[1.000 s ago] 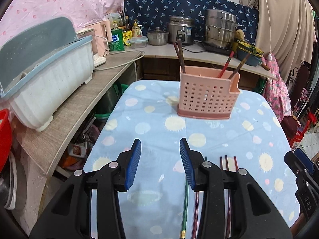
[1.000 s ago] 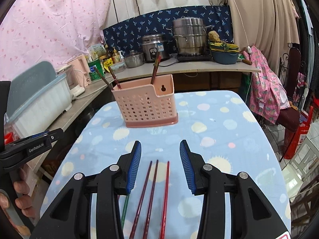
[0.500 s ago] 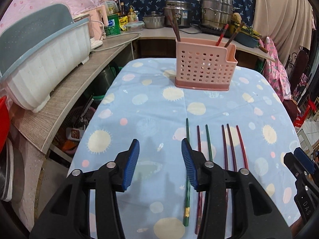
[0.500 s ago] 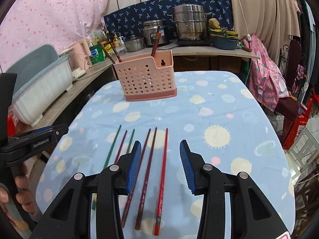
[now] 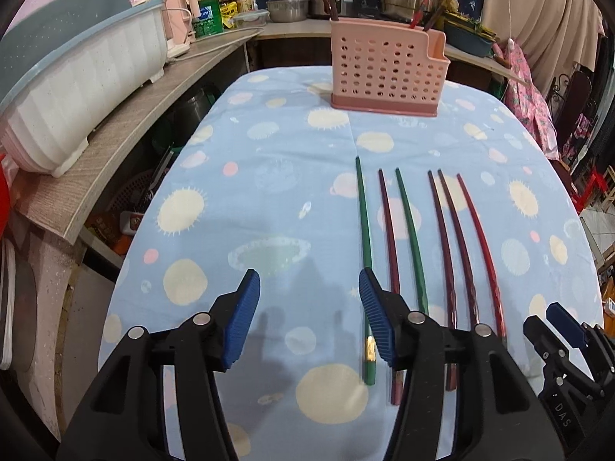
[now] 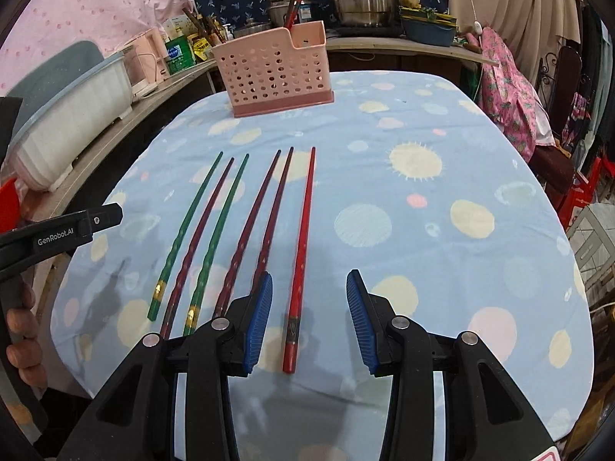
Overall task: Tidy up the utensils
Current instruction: 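Move both open tools back to the remaining chopsticks, then grasp a green chopstick with the left tool while the right tool grasps a red chopstick, then lift both held chopsticks and carry them over the pink basket, then lower the chopsticks into the pink basket and open both tools, then move both open tools back to the remaining chopsticks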
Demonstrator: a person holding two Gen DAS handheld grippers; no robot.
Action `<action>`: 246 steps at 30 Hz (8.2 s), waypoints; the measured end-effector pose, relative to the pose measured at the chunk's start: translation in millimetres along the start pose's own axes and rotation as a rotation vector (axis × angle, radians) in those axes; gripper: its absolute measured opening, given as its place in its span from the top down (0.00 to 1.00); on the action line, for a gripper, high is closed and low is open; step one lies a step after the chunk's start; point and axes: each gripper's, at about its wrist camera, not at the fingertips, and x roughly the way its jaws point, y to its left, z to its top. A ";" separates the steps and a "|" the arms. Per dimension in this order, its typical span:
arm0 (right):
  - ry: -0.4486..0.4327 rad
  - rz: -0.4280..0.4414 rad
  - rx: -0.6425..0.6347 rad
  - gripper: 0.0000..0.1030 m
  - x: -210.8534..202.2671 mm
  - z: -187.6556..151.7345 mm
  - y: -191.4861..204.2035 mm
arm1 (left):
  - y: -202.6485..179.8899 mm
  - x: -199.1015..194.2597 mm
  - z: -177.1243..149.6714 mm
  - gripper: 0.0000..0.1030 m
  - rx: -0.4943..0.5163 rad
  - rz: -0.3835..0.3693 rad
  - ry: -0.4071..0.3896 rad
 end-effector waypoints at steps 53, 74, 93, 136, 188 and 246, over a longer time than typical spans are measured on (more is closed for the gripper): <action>0.046 -0.034 -0.087 0.82 18.8 -29.2 14.8 | -22.5 35.2 -48.4 0.76 0.084 -0.094 0.140; 0.024 -0.004 -0.034 0.93 2.0 -12.4 3.9 | 5.2 12.9 -31.3 0.93 0.000 -0.148 0.113; -0.246 0.035 0.035 0.93 -72.3 87.7 -16.2 | 25.0 -62.1 54.7 0.93 -0.071 -0.168 -0.124; -0.598 0.157 0.140 0.93 -27.7 372.9 3.3 | -5.6 -63.0 336.9 0.93 -0.125 -0.107 -0.551; -0.446 0.119 0.065 0.58 21.6 315.8 6.0 | -15.1 -4.4 293.1 0.55 -0.086 -0.031 -0.416; -0.012 0.035 -0.048 0.58 8.9 0.2 21.0 | -14.5 4.3 -10.2 0.31 0.049 0.033 -0.028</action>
